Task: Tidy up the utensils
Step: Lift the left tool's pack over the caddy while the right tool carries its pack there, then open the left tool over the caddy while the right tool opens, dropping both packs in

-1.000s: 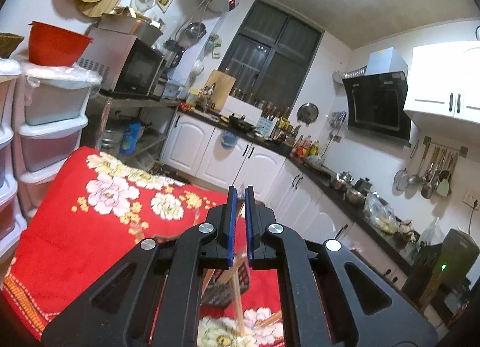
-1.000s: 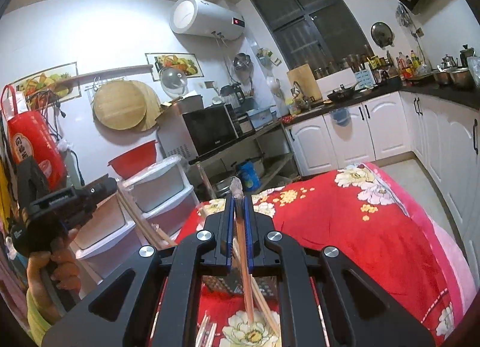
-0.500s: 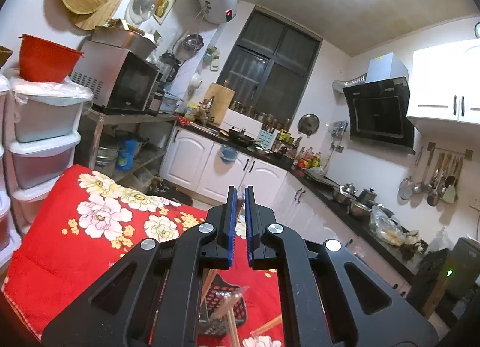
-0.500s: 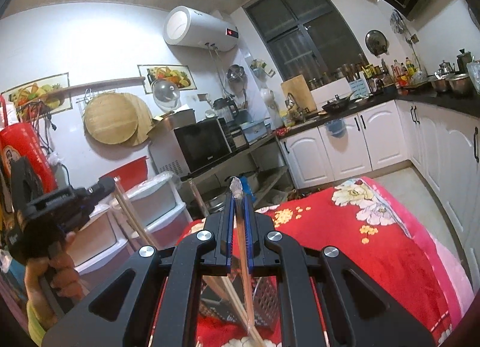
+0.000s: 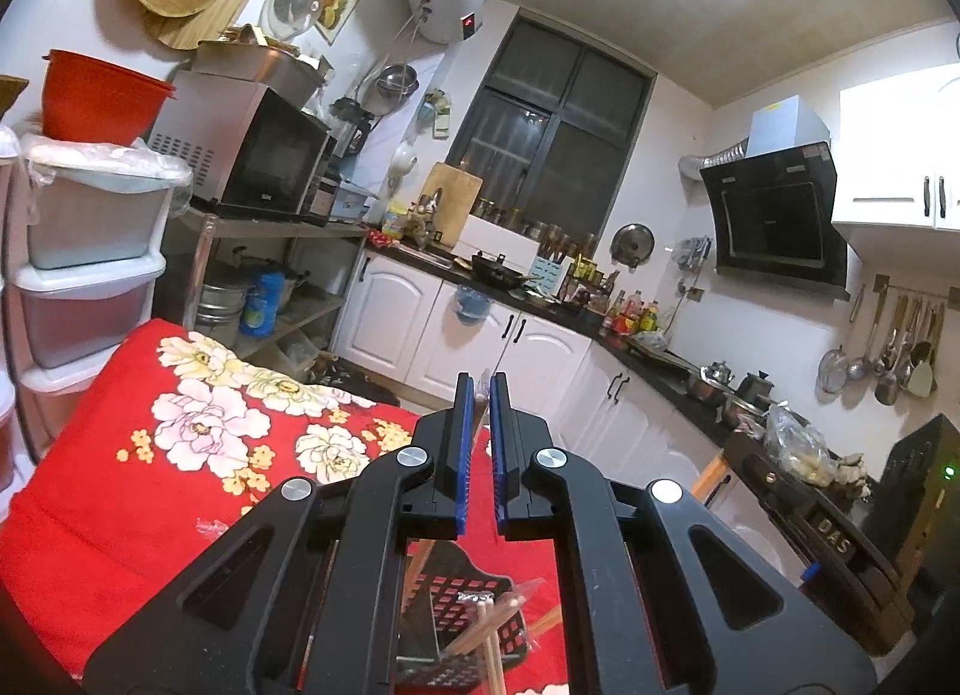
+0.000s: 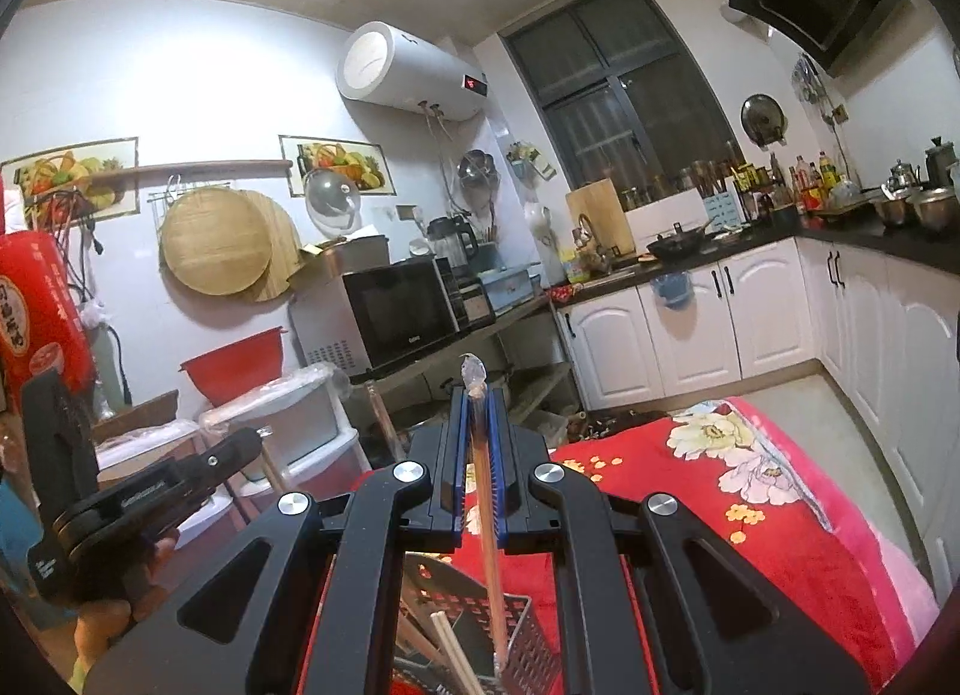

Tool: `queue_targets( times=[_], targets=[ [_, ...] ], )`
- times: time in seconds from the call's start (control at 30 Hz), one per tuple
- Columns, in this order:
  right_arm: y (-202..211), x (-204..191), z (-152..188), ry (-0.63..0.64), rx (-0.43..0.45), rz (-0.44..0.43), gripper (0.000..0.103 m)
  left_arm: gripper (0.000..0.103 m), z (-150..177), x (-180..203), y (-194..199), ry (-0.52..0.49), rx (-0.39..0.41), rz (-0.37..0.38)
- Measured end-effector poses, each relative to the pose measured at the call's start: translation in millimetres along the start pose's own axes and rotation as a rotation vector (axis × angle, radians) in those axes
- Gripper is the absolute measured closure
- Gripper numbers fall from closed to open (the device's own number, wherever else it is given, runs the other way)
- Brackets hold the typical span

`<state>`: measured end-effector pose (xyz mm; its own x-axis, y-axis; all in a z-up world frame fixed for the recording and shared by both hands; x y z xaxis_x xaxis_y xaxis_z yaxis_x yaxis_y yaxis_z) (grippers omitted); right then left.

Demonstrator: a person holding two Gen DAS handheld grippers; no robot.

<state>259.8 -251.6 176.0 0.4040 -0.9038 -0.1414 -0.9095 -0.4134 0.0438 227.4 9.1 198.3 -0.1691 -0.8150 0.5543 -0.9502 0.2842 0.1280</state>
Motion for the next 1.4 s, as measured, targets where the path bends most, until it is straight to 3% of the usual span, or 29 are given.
queue_targets(
  times=[0.37, 0.87, 0.93, 1.0, 1.2, 1.4],
  targets=[
    [-29.6, 5.8, 22.6, -0.025, -0.062, -0.001, 0.096, 0.102, 16.0, -23.1, -15.1, 0.024, -0.040, -0.018],
    [-23.2, 13.3, 54.0, -0.104, -0.149, -0.029, 0.095, 0.102, 31.2, -44.2, -13.7, 0.046, -0.097, -0.044],
    [-22.0, 14.3, 56.8, -0.121, -0.163, -0.040, 0.093, 0.102, 33.0, -45.2, -13.6, 0.049, -0.105, -0.047],
    [-19.9, 14.1, 59.0, -0.126, -0.171, -0.042, 0.083, 0.102, 35.1, -45.4, -13.7, 0.049, -0.112, -0.052],
    [-12.9, 13.4, 63.2, -0.137, -0.191, -0.050, 0.075, 0.100, 38.9, -46.1, -10.2, 0.056, -0.127, -0.061],
    [-6.5, 14.1, 70.3, -0.149, -0.219, -0.050, 0.064, 0.089, 40.5, -46.7, -5.3, 0.058, -0.135, -0.067]
  ],
)
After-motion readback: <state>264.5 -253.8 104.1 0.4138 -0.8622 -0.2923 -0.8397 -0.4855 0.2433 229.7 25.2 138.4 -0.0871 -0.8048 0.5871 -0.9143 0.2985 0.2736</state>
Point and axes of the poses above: each gripper's, at about its wrist camera, not at the fingertips, and y roughly against the way its jaws point, x to its right, z to its underside, the point moved 1 cm from there along -y, roughly the way its jaws point, and after that the axes turned 12 degrees about y, right-handed, at the moved point
